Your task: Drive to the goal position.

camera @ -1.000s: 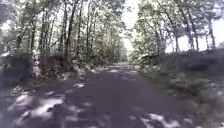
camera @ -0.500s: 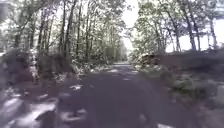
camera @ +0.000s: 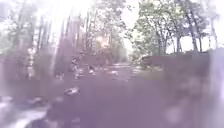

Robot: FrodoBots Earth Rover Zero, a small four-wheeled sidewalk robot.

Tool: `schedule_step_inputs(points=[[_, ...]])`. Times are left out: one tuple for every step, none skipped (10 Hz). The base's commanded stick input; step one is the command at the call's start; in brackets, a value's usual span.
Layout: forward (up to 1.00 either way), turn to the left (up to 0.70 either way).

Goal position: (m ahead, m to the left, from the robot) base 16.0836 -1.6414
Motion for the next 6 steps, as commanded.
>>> schedule_step_inputs(points=[[0.45, -0.27], [0.45, -0.27], [0.45, -0.1], [0.45, 0.0], [0.45, 0.0], [0.45, 0.0]])
